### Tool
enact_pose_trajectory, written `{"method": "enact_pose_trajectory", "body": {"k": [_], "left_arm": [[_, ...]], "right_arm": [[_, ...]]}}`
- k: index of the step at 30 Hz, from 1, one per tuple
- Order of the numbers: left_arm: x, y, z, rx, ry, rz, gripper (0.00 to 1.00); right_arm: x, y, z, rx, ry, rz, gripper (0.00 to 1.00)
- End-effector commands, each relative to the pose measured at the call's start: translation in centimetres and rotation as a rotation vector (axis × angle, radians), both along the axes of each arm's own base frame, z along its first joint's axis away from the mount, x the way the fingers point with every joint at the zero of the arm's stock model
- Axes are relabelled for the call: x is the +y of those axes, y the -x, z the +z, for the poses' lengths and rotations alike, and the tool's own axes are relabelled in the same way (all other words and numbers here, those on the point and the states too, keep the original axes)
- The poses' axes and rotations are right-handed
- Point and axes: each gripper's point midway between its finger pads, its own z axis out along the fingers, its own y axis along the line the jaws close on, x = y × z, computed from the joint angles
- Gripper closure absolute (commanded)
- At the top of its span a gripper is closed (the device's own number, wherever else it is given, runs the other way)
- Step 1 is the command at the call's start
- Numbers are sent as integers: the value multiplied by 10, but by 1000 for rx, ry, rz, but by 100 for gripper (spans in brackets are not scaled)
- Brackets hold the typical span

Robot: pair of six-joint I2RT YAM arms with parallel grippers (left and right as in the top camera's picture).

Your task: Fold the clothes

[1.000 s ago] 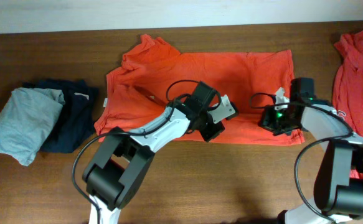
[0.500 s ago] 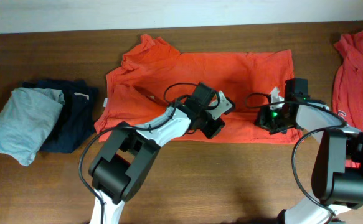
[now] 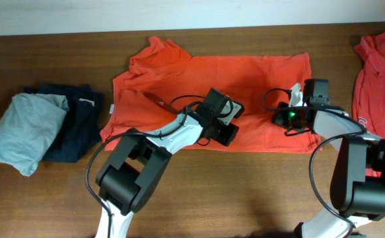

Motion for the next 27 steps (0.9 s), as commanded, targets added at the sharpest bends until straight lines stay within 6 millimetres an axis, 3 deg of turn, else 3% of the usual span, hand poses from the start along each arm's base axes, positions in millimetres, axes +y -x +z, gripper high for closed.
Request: {"method": "enact_pose_trajectory", "body": {"k": [1,7,13,18,27], "left_arm": [[7,2,-17,48,-33,33,100],[7,2,-17,51,-33,36,100],[7,2,-17,49,-32,35,100],[6,0,-16,43,-27,35,100],[6,-7,-10,20,-17,31,100]], "right_arm": [[-18,-4,-8,4,92,-66,94],[-44,-12,-2,-23,178,-127,95],[-62,-10,30,-16,93,-169,95],[-50,7,51,39,-44,-142,95],[-32,48,27,220,-57,-127,95]]}}
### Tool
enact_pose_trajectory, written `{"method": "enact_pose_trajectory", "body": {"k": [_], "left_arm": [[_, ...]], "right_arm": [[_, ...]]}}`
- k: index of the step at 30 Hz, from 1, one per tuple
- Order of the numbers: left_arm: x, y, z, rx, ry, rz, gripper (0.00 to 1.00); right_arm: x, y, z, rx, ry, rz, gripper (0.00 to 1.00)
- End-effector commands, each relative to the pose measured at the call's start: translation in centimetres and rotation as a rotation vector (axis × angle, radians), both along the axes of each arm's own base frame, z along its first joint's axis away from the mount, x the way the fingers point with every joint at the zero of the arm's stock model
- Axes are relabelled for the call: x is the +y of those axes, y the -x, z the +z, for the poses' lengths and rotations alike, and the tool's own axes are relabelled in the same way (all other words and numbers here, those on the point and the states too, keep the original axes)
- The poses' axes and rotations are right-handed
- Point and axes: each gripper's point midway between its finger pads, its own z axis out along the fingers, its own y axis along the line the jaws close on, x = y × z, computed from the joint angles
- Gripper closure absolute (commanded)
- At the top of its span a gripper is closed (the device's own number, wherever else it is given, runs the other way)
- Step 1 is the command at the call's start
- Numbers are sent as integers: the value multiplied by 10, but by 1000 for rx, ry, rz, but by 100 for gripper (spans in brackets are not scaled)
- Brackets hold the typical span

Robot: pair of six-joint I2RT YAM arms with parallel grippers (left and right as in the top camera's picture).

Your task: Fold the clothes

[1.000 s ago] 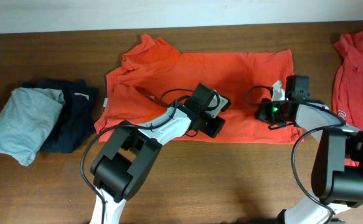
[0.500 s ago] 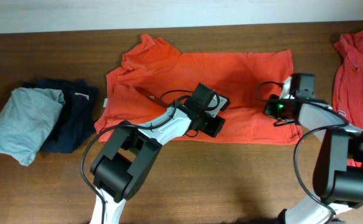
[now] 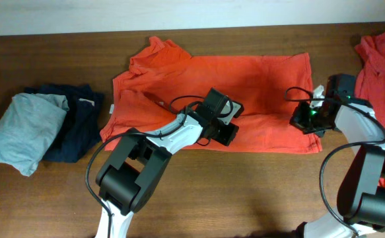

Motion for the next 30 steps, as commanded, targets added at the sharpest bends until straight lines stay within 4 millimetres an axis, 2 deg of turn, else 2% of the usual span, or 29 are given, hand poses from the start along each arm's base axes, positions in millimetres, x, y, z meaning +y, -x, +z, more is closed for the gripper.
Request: {"method": "enact_pose_trajectory", "body": {"k": [1,3,6,11,12,15,17,18,19,20,22,25,26,30], "left_arm": [[9,-12,-4,0,-19,18,100],[18,-22,8,1,-19,46,100],[38,-41,37,-11,-16,92,96],[80,-71,106,-137,-11,109,85],[106,-81,130,-189,-69,169,82],[152,-88,167,-264,-165,274,74],[181,-85,195,-306,-191,323,42],[192,-82,203,-313,-199,346,34],[206,-78,212,-316,-212,373,34],[220,-72,218,-310,-231,402,43],[245,-60,221,-253,-255,464,55],[280,-40,202,-77,-290,607,57],[297,-29,182,8,-320,651,57],[313,-3,129,148,-356,669,57]], "right_arm": [[9,19,-3,64,-27,9,95],[11,32,-6,125,-30,7,95],[8,43,-8,170,-6,2,94],[9,40,-7,152,-8,23,94],[14,37,-5,123,-32,66,93],[17,36,-2,109,-46,78,91],[17,36,0,107,-46,78,91],[18,37,2,105,-50,79,91],[19,38,4,104,-53,79,91],[20,38,7,101,-60,80,90],[22,41,12,98,-66,81,89],[24,47,21,103,-67,81,84],[26,52,25,110,-74,82,82],[28,62,34,125,-77,81,75]]}}
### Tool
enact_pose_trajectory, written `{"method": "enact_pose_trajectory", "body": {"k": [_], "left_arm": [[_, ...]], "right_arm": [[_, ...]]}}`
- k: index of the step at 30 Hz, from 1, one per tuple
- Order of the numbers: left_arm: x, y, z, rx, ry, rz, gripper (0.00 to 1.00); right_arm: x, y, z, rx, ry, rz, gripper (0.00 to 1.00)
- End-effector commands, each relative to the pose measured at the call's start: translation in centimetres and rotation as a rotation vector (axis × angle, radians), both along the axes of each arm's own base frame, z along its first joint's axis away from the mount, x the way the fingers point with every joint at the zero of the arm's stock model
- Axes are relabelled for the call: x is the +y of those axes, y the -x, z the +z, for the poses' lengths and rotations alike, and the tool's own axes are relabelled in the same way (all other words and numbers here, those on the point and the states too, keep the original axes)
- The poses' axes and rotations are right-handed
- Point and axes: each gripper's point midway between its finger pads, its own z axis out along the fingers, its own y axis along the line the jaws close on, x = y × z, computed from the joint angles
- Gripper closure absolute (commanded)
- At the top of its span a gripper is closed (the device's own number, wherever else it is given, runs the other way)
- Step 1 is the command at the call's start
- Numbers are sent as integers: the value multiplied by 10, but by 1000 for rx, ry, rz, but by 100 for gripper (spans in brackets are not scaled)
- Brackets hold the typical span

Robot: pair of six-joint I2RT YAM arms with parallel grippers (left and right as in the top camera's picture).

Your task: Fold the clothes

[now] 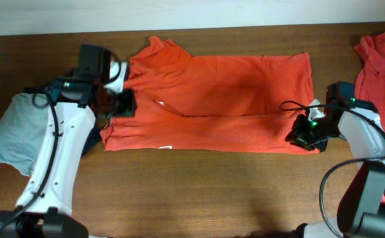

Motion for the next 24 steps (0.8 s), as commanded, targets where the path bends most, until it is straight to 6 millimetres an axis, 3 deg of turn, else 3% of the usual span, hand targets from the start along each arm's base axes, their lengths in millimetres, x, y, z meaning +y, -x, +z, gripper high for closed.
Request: {"method": "enact_pose_trajectory", "body": {"k": [1,10,12,19,24], "left_arm": [[13,31,-68,171,6,72,57],[33,50,-144,192,33,222,52],[39,57,-159,199,42,269,46],[56,51,-172,142,14,311,42],[57,44,-176,128,15,316,42]], "right_arm": [[5,3,13,-27,-8,13,71],[-16,16,-2,62,113,-82,58],[-19,20,-7,77,131,-87,54],[-18,24,-18,82,134,-89,51],[-18,24,-18,81,135,-89,51]]}}
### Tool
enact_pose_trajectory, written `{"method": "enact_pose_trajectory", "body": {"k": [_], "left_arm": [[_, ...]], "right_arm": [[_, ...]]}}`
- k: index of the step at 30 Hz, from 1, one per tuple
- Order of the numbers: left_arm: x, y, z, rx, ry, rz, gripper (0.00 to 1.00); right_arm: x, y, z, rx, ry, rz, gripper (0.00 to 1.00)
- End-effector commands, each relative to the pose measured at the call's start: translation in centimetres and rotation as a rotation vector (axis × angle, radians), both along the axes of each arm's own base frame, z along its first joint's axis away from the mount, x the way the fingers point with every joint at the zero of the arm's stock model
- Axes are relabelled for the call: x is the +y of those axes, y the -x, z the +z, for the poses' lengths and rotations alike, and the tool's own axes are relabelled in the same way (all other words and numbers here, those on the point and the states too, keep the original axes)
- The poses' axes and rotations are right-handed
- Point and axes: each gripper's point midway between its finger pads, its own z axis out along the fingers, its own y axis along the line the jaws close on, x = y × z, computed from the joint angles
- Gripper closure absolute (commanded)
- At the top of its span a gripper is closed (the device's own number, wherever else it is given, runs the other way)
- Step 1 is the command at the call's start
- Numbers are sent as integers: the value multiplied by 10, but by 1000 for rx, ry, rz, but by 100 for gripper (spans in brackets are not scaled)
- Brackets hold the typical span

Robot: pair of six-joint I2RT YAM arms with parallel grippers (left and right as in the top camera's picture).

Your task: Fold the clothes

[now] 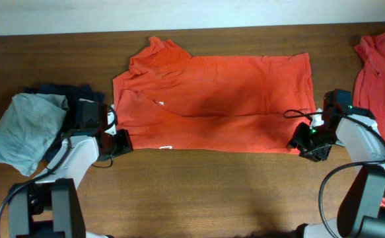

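Note:
An orange T-shirt (212, 99) lies spread on the brown table (199, 192), collar to the left, with a crease running along its length. My left gripper (117, 141) sits at the shirt's lower left corner, touching the edge. At the lower right corner is my right gripper (303, 142), a green light glowing on it. From overhead the fingers of both are too dark and small to tell whether they hold cloth.
A folded grey garment (20, 129) lies on a dark navy one (70, 99) at the far left, just behind my left arm. A crumpled red garment (374, 66) lies at the far right. The table's back edge meets a pale wall.
My left gripper has moved from the shirt's left edge near the sleeve down to its lower left corner. The right gripper has shifted slightly lower at the lower right corner.
At first my left gripper rested on the shirt's lower middle and the right on its right part. The right one then stood at the right edge. Later the left was at the shirt's left edge, the shirt lying flatter. Now both grippers are at the lower corners.

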Motion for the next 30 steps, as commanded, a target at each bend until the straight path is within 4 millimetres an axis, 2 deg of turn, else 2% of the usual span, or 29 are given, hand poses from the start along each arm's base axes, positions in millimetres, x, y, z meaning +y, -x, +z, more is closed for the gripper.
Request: {"method": "enact_pose_trajectory", "body": {"k": [1,2,4,5,8,13,21,25,26,27,28,29,30], "left_arm": [[4,-2,-8,7,-8,36,42],[4,-3,-8,7,-5,45,43],[4,-2,-8,12,-2,58,51],[4,-1,-9,17,-2,57,59],[4,4,-10,36,-1,58,99],[4,6,-10,44,-1,57,99],[4,6,-11,47,-2,57,99],[4,6,-11,47,-2,57,99],[4,6,-11,47,-2,57,99],[4,6,-10,46,-2,57,99],[4,6,-10,45,-2,57,99],[4,5,-10,43,-2,57,99],[4,5,-10,43,-2,57,99]], "right_arm": [[-2,2,1,-1,21,-5,51],[-2,2,1,-1,21,-5,51],[-2,2,1,-1,21,-5,51],[-2,2,1,-1,21,-5,51],[-2,1,1,-6,23,-6,50],[-15,3,-2,22,94,-65,45],[-17,-4,-3,-7,103,-57,42],[-19,-14,-5,-46,109,-41,51],[-20,-16,-7,-52,111,-41,57],[-19,-16,-12,-49,110,-40,76],[-19,-14,-16,-39,107,-44,81],[-18,-11,-21,-25,105,-56,82],[-18,-9,-27,-18,104,-59,75]]}}
